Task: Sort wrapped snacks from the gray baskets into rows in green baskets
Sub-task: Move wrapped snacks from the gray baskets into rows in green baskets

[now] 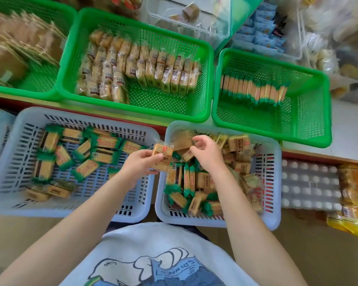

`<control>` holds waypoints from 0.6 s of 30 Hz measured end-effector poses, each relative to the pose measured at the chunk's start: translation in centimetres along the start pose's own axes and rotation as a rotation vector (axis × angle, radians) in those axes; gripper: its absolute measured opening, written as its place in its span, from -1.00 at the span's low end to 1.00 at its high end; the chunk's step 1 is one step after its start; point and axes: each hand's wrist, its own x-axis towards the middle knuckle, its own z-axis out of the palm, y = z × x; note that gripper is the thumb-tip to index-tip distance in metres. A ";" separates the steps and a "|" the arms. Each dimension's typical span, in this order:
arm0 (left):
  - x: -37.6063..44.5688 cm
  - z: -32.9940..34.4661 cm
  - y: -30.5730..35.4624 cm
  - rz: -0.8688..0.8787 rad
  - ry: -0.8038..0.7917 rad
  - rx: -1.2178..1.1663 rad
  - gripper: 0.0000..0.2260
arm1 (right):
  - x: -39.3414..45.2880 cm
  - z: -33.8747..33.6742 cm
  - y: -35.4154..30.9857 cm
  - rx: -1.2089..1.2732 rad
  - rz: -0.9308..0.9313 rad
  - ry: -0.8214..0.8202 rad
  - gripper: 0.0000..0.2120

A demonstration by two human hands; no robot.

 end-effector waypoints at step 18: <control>-1.0 -4.0 -1.3 -0.102 0.091 0.009 -0.75 | 5.8 2.9 1.0 -0.753 -0.198 0.038 -0.30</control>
